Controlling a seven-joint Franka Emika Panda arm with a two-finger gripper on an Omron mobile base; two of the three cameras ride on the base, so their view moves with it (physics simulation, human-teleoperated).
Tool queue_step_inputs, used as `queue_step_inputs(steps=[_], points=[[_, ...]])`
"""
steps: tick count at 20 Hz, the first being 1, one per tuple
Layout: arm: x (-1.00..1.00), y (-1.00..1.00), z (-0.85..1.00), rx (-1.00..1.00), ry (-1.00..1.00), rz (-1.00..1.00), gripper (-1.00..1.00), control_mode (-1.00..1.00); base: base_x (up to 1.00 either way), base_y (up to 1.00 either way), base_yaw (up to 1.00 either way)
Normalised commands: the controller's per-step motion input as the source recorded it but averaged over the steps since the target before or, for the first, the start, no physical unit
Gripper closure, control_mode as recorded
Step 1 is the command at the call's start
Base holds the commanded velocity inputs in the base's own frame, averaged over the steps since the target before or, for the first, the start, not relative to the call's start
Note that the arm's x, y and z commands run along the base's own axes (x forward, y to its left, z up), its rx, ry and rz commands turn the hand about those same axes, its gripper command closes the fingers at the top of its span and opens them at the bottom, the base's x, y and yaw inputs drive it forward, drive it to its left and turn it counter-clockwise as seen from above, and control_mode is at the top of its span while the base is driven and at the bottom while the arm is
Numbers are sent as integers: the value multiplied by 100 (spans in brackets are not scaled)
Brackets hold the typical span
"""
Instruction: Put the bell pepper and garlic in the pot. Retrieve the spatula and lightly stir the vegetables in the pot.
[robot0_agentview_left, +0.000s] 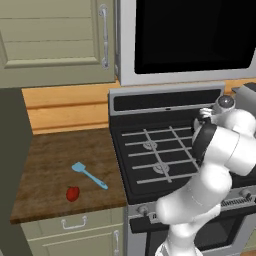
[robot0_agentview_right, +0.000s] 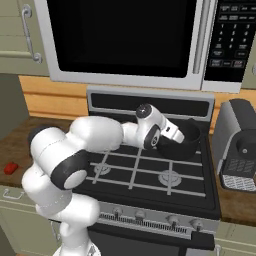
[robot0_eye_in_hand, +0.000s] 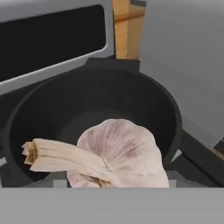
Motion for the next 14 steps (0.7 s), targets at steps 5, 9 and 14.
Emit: queue_step_inputs(steps=[5,9,14], points=[[45,-19,-20,0,2,10,100,-100,0,0,0],[31,-22,-13,0,0,7,100,-100,0,0,0],[22,-15,-16,0,1,5,-100,-100,0,0,0]])
